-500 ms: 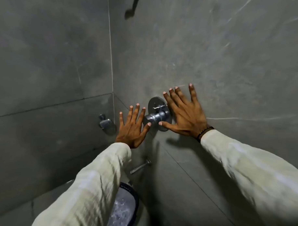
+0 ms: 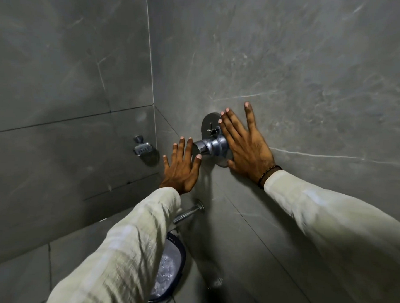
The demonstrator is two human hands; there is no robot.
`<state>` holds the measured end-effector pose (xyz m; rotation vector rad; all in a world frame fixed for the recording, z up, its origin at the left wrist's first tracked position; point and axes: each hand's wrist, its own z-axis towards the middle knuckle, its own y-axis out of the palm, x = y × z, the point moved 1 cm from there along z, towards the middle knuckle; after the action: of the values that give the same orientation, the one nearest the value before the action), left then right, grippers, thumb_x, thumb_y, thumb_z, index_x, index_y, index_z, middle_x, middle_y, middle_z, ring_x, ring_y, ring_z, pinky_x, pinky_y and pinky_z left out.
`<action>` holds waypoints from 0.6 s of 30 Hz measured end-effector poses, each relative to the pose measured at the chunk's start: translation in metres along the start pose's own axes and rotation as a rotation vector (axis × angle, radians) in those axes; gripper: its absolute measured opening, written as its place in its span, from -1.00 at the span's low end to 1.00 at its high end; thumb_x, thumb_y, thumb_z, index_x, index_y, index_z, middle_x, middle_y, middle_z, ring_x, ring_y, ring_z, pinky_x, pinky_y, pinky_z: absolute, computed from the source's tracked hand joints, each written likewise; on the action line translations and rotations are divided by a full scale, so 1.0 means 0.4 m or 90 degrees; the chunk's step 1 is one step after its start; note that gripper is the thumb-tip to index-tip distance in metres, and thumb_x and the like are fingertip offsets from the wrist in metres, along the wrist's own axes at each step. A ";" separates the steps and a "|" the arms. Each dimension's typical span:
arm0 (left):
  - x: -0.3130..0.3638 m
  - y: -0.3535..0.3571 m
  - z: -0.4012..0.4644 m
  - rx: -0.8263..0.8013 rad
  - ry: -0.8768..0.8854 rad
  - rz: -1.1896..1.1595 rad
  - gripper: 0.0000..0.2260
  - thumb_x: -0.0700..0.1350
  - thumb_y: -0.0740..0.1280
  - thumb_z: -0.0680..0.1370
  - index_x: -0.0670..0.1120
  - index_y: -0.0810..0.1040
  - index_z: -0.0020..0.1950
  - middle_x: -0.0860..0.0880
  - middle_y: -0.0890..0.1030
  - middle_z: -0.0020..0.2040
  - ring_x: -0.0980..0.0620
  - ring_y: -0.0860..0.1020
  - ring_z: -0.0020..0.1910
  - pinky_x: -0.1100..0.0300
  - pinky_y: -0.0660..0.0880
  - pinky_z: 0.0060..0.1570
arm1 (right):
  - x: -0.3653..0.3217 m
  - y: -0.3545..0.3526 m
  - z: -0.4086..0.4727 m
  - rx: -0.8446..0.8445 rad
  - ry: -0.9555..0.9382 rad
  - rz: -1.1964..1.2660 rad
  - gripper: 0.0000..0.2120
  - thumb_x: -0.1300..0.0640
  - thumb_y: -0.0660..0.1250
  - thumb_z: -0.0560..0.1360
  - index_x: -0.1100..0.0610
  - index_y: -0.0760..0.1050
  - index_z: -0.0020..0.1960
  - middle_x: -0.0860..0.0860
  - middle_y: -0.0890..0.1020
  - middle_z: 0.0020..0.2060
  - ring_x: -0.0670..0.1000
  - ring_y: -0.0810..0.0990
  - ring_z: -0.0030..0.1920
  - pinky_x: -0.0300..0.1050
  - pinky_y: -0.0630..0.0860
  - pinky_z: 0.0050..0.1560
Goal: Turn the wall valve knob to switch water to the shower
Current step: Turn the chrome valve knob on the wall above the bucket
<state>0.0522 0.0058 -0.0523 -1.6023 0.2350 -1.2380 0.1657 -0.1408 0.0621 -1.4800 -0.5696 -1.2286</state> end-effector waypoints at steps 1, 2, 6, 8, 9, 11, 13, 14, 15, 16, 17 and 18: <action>0.000 0.002 0.000 -0.005 -0.006 -0.019 -0.36 0.31 -0.19 0.63 0.13 -0.23 0.67 -0.01 -0.18 0.71 -0.08 -0.18 0.68 -0.29 -0.23 0.58 | -0.003 -0.002 0.000 0.002 -0.001 -0.008 0.05 -0.51 -0.09 0.61 0.26 -0.22 0.75 0.32 -0.18 0.73 0.32 -0.24 0.75 0.65 -0.38 0.51; 0.001 0.004 0.001 -0.012 -0.016 -0.044 -0.36 0.32 -0.18 0.63 0.14 -0.23 0.66 -0.03 -0.10 0.71 -0.10 -0.13 0.68 -0.29 -0.19 0.59 | -0.004 -0.002 0.001 0.003 -0.002 -0.015 0.05 -0.50 -0.07 0.61 0.27 -0.22 0.75 0.32 -0.18 0.73 0.31 -0.25 0.75 0.65 -0.37 0.51; 0.005 0.005 0.004 -0.085 -0.072 -0.179 -0.38 0.39 -0.12 0.60 0.26 -0.18 0.63 -0.30 0.43 0.51 -0.33 0.45 0.44 -0.27 0.30 0.46 | -0.002 -0.006 -0.001 -0.011 -0.007 -0.025 0.06 -0.49 -0.06 0.62 0.28 -0.25 0.74 0.32 -0.21 0.73 0.32 -0.27 0.74 0.63 -0.28 0.58; 0.005 0.006 0.002 -0.096 -0.072 -0.234 -0.42 0.38 -0.09 0.61 0.27 -0.05 0.60 -0.32 0.59 0.31 -0.30 0.58 0.23 -0.17 0.44 0.31 | -0.002 -0.006 -0.002 -0.009 -0.004 -0.029 0.04 -0.47 -0.07 0.63 0.28 -0.26 0.74 0.32 -0.22 0.73 0.32 -0.27 0.74 0.62 -0.24 0.60; 0.003 0.006 0.002 -0.095 -0.070 -0.247 -0.44 0.37 -0.07 0.62 0.24 0.01 0.60 -0.31 0.60 0.29 -0.28 0.58 0.22 -0.13 0.44 0.27 | -0.002 -0.005 -0.001 -0.006 -0.002 -0.032 0.04 -0.47 -0.07 0.63 0.28 -0.26 0.74 0.32 -0.22 0.73 0.32 -0.27 0.74 0.62 -0.24 0.60; -0.002 0.008 0.006 -0.102 -0.079 -0.257 -0.42 0.37 -0.07 0.62 0.17 0.10 0.59 -0.27 0.56 0.36 -0.28 0.53 0.31 -0.17 0.41 0.33 | -0.004 -0.005 -0.002 -0.006 -0.003 -0.031 0.04 -0.47 -0.05 0.62 0.28 -0.25 0.75 0.31 -0.22 0.73 0.32 -0.27 0.74 0.62 -0.26 0.59; -0.007 0.007 0.008 -0.118 -0.095 -0.248 -0.37 0.41 -0.09 0.59 0.15 0.13 0.59 -0.24 0.50 0.42 -0.28 0.47 0.37 -0.27 0.36 0.41 | -0.003 -0.005 -0.001 -0.006 -0.001 -0.029 0.04 -0.47 -0.04 0.62 0.27 -0.24 0.75 0.31 -0.21 0.73 0.31 -0.26 0.74 0.63 -0.28 0.56; -0.007 0.003 0.007 -0.122 -0.098 -0.230 -0.35 0.43 -0.11 0.57 0.15 0.14 0.58 -0.23 0.50 0.41 -0.29 0.46 0.38 -0.30 0.35 0.41 | -0.002 -0.005 0.000 -0.005 0.000 -0.030 0.04 -0.47 -0.04 0.62 0.27 -0.24 0.75 0.31 -0.21 0.73 0.31 -0.26 0.74 0.63 -0.29 0.55; -0.007 -0.001 0.007 -0.124 -0.096 -0.204 -0.33 0.45 -0.14 0.55 0.16 0.15 0.57 -0.22 0.51 0.39 -0.28 0.45 0.38 -0.32 0.34 0.40 | -0.001 -0.004 0.001 -0.004 0.002 -0.033 0.05 -0.48 -0.04 0.62 0.27 -0.24 0.75 0.31 -0.21 0.73 0.31 -0.26 0.74 0.63 -0.30 0.55; -0.006 -0.006 0.006 -0.121 -0.088 -0.173 -0.32 0.45 -0.17 0.54 0.16 0.15 0.56 -0.20 0.54 0.37 -0.27 0.44 0.38 -0.34 0.33 0.40 | -0.001 -0.003 0.003 -0.003 0.003 -0.035 0.05 -0.48 -0.04 0.61 0.26 -0.23 0.75 0.32 -0.21 0.73 0.32 -0.26 0.74 0.63 -0.30 0.54; -0.005 -0.010 0.005 -0.115 -0.078 -0.145 -0.33 0.44 -0.19 0.55 0.15 0.16 0.55 -0.18 0.56 0.35 -0.25 0.44 0.38 -0.35 0.31 0.39 | -0.001 -0.003 0.003 -0.002 0.003 -0.037 0.05 -0.49 -0.04 0.61 0.26 -0.23 0.75 0.32 -0.21 0.73 0.32 -0.26 0.74 0.63 -0.30 0.54; -0.003 -0.013 0.004 -0.108 -0.070 -0.122 -0.35 0.43 -0.20 0.56 0.15 0.17 0.54 -0.15 0.58 0.34 -0.23 0.44 0.38 -0.36 0.30 0.38 | -0.001 -0.003 0.003 -0.001 0.002 -0.038 0.05 -0.49 -0.04 0.61 0.26 -0.23 0.75 0.32 -0.21 0.73 0.32 -0.26 0.74 0.63 -0.30 0.54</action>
<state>0.0507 0.0099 -0.0486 -1.8691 0.1212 -1.2982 0.1650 -0.1394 0.0623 -1.4704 -0.6144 -1.2773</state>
